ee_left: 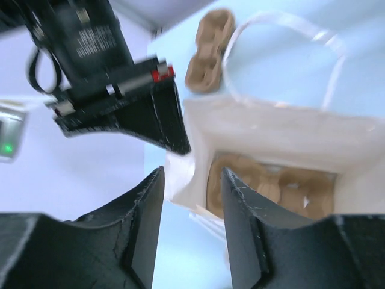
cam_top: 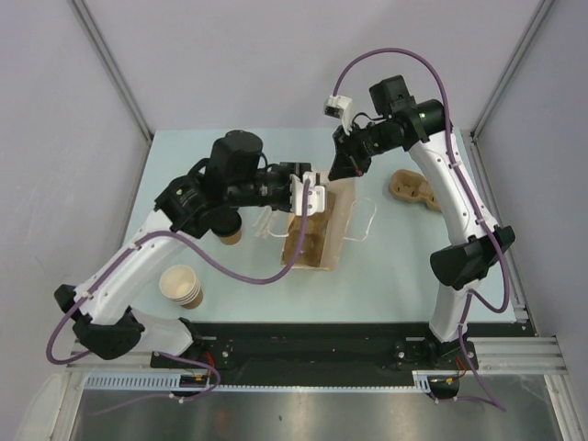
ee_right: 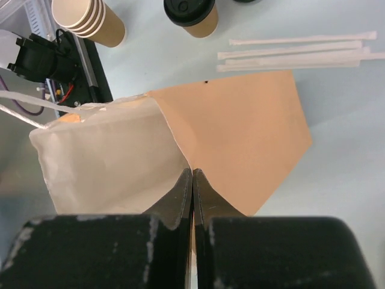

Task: Pack the takeout coffee

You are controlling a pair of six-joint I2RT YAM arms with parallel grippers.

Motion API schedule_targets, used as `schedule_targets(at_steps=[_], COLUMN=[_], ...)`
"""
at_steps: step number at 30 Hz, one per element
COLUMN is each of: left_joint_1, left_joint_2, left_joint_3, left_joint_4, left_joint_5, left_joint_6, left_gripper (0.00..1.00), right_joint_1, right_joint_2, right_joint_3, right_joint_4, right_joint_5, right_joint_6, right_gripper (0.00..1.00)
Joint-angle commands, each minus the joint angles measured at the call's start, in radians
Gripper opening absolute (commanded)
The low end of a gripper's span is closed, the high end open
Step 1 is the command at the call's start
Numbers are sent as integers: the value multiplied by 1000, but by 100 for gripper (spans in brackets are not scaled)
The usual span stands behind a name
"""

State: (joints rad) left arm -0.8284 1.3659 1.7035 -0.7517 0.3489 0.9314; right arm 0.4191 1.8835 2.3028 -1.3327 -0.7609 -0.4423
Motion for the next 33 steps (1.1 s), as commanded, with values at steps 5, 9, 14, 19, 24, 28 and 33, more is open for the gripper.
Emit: schedule_targets(at_steps=[5,9,14,19,24,28,33], left_joint_1=[37,139,313,468,541,638,641], left_joint_2=[-71,-71,-79,-90,-102,-88,-65], left_joint_3=[42,79,41,-21,-132,-264,-386], left_joint_4=[49,106,150,38,-90,-127,-65], left_joint_5=[231,286,271,149,-48,-85,-278], left_joint_6=[-245,-440,-652,-726,-688,-700,-798], left_gripper=[52,55,64,97,99,100,100], right_joint_1=[-20,-81,-137,-227,-273,-276,-276], right_joint_2=[-70,-106,-152,-193,-241,-265,-285], right_joint_3=[-103,-167,-249,-393,-465,-513,-539], right_joint_4=[38,69,104,125,132,133,141], right_joint_5=[17,3,-6,-15,-23,-18,-15], right_joint_6=[128,203,278,323,327,320,313], right_gripper=[0,0,0,0,0,0,7])
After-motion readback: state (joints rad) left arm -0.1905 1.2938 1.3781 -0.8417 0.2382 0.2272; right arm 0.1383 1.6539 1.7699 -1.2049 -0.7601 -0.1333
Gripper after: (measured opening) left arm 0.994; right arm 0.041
